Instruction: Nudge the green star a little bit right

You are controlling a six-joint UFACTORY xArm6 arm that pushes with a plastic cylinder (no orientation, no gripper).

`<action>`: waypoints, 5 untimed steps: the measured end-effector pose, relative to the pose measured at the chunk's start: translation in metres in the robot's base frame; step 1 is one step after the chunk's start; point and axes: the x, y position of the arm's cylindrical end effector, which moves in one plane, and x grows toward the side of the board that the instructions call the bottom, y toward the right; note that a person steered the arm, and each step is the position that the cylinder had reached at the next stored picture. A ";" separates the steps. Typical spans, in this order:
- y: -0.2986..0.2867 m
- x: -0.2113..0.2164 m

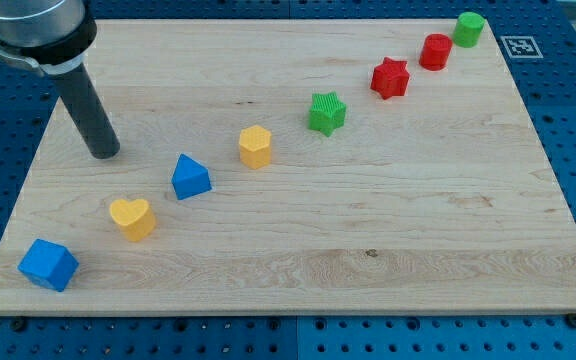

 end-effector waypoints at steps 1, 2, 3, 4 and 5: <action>0.001 0.007; 0.001 0.007; 0.001 0.006; 0.001 0.005; 0.001 0.004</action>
